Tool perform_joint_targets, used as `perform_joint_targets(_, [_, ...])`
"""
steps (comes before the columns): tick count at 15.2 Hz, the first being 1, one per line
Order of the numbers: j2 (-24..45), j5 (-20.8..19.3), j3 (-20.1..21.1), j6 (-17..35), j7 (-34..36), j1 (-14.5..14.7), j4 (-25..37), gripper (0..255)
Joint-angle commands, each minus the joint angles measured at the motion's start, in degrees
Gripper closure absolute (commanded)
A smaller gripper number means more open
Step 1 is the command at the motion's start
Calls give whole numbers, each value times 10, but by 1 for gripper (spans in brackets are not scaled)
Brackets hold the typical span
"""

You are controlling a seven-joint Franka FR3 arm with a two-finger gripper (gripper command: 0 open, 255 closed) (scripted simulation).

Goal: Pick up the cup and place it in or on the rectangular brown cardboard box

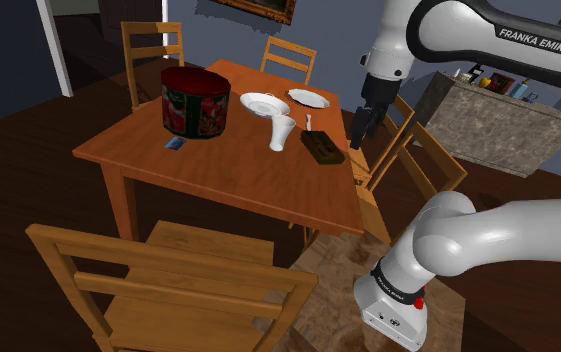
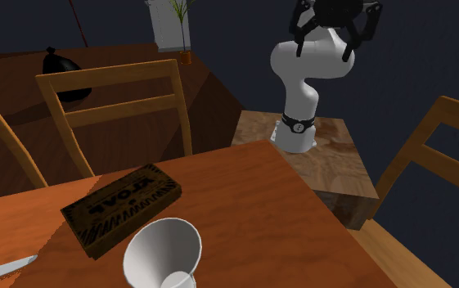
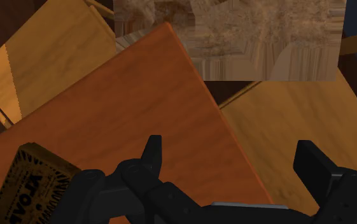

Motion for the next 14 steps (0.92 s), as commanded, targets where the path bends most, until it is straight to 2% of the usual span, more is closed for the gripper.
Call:
perform_joint_targets(1, [0,0,0,0,0,0,0,0])
perform_joint_targets(8, [122,-18,-78,96,-76,-11,40,0])
perform_joint_targets(14, [245,-3,-138,161,-147,-11,105,0])
